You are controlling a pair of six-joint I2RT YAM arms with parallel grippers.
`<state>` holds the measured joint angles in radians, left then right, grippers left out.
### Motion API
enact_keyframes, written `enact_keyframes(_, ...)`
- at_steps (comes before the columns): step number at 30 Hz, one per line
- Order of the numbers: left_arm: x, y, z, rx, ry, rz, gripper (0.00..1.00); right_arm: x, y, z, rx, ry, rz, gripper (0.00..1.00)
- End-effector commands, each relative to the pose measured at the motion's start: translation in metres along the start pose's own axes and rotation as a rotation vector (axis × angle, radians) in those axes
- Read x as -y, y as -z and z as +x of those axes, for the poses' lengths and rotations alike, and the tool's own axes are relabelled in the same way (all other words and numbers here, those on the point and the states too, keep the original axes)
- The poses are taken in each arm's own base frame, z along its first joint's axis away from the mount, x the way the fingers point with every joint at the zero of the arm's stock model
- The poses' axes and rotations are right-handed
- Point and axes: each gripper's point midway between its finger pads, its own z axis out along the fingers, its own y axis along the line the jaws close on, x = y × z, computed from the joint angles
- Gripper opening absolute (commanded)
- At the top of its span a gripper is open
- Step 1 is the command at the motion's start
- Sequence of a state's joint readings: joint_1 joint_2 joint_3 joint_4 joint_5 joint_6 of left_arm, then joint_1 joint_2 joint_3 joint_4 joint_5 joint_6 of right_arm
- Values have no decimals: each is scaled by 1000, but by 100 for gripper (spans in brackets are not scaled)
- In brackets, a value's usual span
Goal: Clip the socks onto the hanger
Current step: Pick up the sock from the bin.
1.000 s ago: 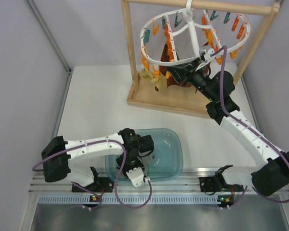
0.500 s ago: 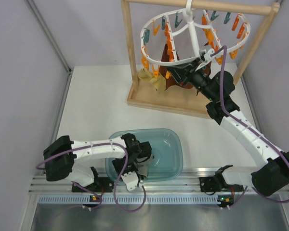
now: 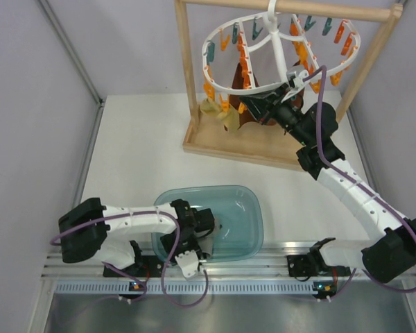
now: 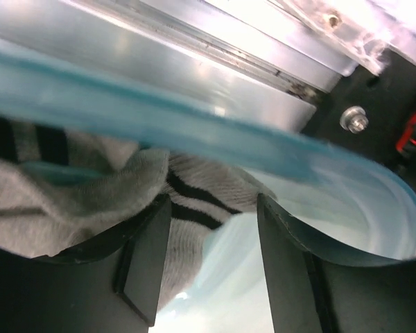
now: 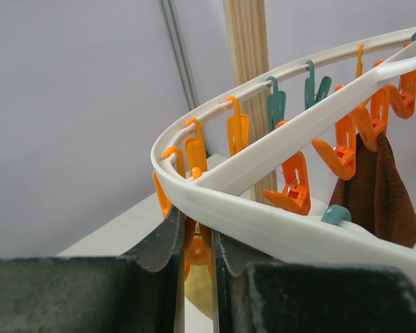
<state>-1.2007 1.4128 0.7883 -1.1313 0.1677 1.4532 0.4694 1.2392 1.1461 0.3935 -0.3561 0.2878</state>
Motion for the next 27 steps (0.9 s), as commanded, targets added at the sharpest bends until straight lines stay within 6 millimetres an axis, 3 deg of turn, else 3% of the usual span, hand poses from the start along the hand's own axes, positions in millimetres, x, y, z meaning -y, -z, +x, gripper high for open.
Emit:
enact_keyframes(1,-23,-5,-5,25,-58,-130,57,-7,-3,-12,26,26,-16,0)
enact_keyframes(7,-30,-15,-7,48,-58,-144,39,-5,-4,-10,22,23,-12,0)
enact_keyframes(8,-32,-14,-11,69,-56,-148,28,-5,-4,-11,24,23,-12,0)
enact_keyframes(9,-32,-13,-13,77,-50,-145,23,-6,-5,-10,21,20,-13,0)
enact_keyframes(11,-29,-7,-18,103,-31,-133,11,-6,-4,-11,22,24,-13,0)
enact_keyframes(14,-38,27,-32,148,6,-173,0,-5,-4,-13,25,27,-11,0)
enact_keyframes(21,-32,90,-58,254,73,-216,0,-6,-4,-17,35,23,-8,0)
enact_keyframes(27,-52,127,-51,266,182,-349,0,-5,-3,-19,41,16,-3,0)
